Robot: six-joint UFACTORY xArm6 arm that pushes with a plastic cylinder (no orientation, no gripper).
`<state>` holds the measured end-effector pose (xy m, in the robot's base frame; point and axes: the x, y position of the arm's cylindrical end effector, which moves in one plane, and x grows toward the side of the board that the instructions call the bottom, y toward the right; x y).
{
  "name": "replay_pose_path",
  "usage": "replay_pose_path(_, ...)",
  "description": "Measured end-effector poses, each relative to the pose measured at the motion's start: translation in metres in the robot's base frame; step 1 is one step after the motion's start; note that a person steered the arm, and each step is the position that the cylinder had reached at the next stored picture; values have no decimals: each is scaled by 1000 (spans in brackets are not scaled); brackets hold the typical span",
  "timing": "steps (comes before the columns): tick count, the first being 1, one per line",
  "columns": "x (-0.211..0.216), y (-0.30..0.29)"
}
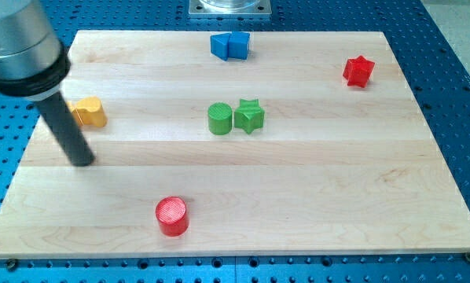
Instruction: Move the red star diagonally to the bottom right of the green star
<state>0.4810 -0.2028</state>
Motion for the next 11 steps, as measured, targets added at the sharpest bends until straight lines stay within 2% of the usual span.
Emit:
replay_pose_path(1, -39, 69)
replay_pose_path(3, -142, 246)
replay_pose_path(4, -163, 361)
replay_pose_path(6, -194, 468)
replay_pose_path(7, -233, 502)
replay_pose_path(8, -194, 527)
replay_pose_path(9, -175, 480)
replay_pose_path(11, -82, 396)
